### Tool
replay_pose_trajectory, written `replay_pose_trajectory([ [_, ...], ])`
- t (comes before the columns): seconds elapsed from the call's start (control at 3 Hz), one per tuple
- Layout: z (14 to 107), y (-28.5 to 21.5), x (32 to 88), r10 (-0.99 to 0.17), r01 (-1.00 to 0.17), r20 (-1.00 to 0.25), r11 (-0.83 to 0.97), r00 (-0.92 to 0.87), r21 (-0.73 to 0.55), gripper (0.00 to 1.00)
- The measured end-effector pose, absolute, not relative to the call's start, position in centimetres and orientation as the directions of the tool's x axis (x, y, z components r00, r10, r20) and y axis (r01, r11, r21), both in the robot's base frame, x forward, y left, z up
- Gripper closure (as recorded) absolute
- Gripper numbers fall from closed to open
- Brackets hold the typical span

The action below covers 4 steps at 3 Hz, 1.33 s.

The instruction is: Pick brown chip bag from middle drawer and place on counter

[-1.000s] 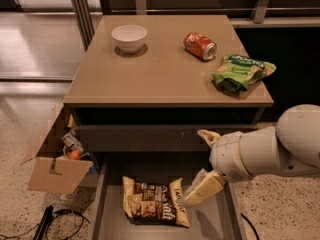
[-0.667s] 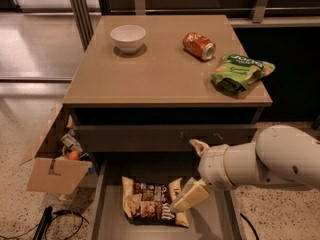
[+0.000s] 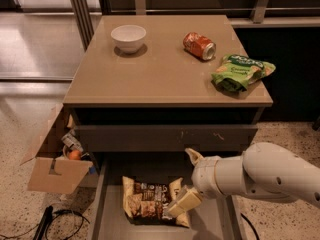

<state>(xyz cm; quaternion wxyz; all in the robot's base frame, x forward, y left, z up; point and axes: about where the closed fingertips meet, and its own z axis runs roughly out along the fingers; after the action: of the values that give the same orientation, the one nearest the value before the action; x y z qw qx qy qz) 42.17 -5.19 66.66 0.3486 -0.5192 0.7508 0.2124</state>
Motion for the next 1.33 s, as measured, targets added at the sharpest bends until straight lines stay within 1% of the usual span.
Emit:
replay_pose_trajectory([
  [0.67, 62.9, -5.4, 42.5, -0.613, -0.914, -0.745, 0.406, -0.264, -0.009, 0.0],
  [1.0, 59.5, -5.5, 42.5, -0.625, -0.907, -0.733, 0.421, -0.27, -0.024, 0.0],
  [1.33, 55.2, -6.0, 42.9, -0.679, -0.899, -0.685, 0.431, -0.262, -0.083, 0.0],
])
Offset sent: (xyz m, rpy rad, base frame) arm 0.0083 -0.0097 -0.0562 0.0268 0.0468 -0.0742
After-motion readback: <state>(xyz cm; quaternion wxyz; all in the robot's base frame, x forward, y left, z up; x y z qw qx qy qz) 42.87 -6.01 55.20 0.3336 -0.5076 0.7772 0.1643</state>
